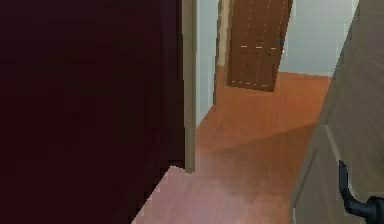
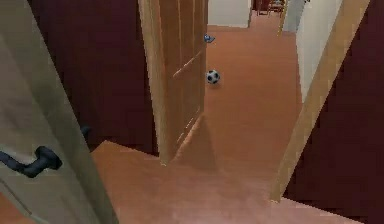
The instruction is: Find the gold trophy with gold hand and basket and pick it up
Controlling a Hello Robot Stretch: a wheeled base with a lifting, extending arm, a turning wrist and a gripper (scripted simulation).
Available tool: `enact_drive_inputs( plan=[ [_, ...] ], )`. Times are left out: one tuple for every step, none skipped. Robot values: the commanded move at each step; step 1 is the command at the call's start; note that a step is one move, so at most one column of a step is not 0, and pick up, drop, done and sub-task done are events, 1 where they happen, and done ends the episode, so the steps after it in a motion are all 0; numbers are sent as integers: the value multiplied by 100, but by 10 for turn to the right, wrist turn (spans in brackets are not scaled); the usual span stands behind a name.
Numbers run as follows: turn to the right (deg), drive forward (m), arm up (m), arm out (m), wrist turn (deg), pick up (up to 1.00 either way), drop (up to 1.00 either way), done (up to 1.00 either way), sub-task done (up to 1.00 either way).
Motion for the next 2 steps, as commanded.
enact_drive_inputs(
  plan=[
    [60,0,0,0,0,0,0,0,0],
    [30,0,0,0,0,0,0,0,0]
  ],
)
